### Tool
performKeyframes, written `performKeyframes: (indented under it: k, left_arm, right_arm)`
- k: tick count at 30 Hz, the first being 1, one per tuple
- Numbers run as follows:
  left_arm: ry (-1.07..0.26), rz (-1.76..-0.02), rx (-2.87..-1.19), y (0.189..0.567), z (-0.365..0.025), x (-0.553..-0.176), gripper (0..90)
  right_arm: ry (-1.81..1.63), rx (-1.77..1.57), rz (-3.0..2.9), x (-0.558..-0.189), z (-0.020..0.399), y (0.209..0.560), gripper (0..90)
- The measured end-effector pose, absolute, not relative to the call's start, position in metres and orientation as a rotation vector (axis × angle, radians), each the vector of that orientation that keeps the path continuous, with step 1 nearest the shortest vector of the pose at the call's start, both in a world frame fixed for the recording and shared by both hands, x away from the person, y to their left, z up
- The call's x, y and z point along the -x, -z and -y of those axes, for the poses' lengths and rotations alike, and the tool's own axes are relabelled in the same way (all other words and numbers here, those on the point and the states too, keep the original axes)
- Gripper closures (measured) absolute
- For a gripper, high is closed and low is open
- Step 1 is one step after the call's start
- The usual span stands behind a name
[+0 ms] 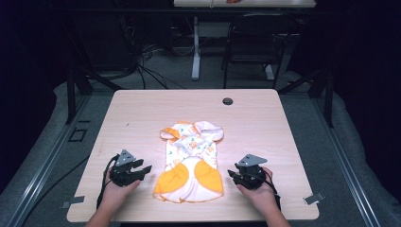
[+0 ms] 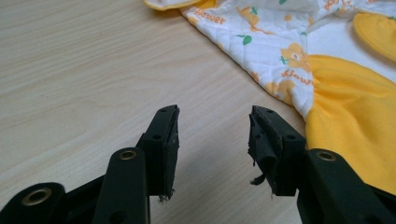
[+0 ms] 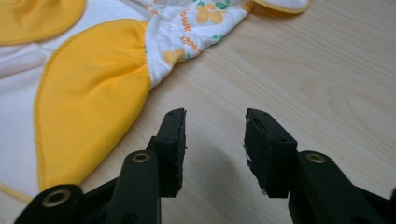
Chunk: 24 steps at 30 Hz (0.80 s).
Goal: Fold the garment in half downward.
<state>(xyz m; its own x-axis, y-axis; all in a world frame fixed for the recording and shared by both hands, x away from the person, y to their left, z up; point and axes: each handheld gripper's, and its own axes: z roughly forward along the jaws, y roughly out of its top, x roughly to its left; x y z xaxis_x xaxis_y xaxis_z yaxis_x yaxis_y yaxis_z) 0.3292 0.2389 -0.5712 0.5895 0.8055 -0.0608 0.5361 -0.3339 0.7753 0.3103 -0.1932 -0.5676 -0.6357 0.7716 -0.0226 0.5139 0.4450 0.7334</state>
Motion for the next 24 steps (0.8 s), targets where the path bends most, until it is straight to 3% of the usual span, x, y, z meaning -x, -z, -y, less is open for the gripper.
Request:
performKeyframes:
  k: [17, 24]
  left_arm:
    - [-0.353, -1.058, -2.03, 0.567, -0.231, -0.332, 63.0]
    - [-0.361, -1.012, -2.1, 0.559, -0.212, -0.339, 72.4]
  right_arm:
    - [-1.013, -1.125, -2.382, -0.316, 0.184, 0.563, 70.1]
    - [-1.007, -1.087, -2.425, -0.324, 0.169, 0.555, 76.5]
